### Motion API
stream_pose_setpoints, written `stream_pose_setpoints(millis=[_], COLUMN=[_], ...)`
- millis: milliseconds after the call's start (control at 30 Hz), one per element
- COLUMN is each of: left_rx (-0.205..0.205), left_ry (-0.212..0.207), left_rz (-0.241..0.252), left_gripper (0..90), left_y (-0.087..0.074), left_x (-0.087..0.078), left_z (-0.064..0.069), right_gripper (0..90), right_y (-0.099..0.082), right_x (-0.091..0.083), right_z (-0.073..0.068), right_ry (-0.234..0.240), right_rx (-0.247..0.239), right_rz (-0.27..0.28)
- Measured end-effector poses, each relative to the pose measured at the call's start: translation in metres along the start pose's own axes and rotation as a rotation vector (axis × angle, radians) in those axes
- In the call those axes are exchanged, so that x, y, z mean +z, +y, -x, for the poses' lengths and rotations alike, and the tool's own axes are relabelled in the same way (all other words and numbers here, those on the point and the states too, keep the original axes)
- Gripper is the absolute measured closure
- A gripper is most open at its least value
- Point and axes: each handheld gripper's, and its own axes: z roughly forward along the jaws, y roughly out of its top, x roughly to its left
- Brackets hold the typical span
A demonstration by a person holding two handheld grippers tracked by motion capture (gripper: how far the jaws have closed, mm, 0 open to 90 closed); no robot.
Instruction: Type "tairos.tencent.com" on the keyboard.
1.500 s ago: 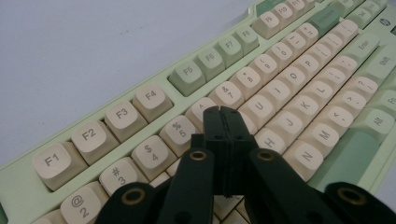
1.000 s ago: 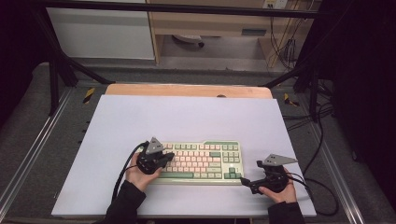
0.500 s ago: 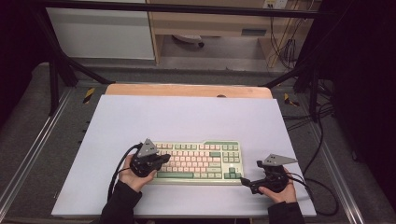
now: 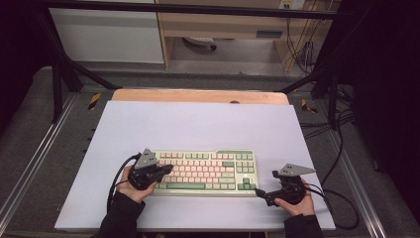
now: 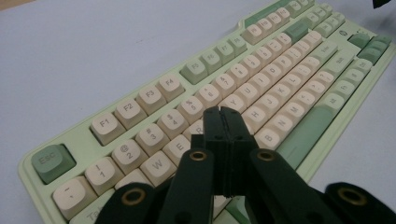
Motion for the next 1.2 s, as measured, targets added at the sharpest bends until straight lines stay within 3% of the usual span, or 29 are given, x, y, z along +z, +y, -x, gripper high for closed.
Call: stream_pose_setpoints(millis=[533, 1200], left_rx=[-0.029, -0.039], left_ry=[0.040, 0.068], left_rz=[-0.022, -0.043], left_gripper=[90.0, 90.0], left_y=[-0.019, -0.031], left_x=[-0.009, -0.004], left_z=[-0.014, -0.023], right_gripper=[0.5, 0.5], right_y=[0.000, 0.000], right_x=[0.000, 0.000], right_z=[0.000, 0.000], right_ry=[0.001, 0.000], right_rx=[-0.001, -0.002], right_rz=[0.000, 0.000])
